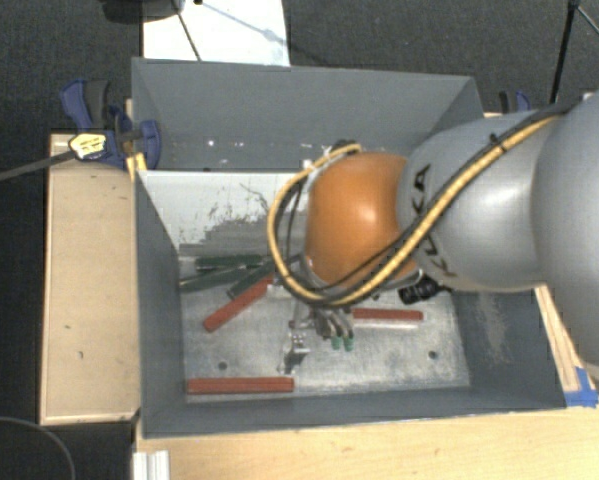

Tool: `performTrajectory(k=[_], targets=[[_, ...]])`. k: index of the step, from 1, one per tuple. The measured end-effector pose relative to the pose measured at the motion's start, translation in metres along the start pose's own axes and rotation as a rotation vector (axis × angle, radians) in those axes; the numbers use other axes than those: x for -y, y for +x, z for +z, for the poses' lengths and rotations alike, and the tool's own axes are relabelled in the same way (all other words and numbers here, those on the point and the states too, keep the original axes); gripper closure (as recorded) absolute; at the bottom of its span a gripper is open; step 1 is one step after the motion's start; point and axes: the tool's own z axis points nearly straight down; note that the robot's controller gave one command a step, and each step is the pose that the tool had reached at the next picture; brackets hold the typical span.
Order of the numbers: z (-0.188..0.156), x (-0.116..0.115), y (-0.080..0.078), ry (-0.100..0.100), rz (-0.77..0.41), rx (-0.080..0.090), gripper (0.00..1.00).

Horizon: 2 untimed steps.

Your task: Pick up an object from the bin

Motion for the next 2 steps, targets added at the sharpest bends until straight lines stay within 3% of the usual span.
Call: performTrajectory(k=[1,2], targets=[[0.0761,-0.0331,0.0200,-0.001,-0.039,0.001,0.00],[0.0666,-0.0282,0.0180,0.000,-0.034,-0.001,0.00]])
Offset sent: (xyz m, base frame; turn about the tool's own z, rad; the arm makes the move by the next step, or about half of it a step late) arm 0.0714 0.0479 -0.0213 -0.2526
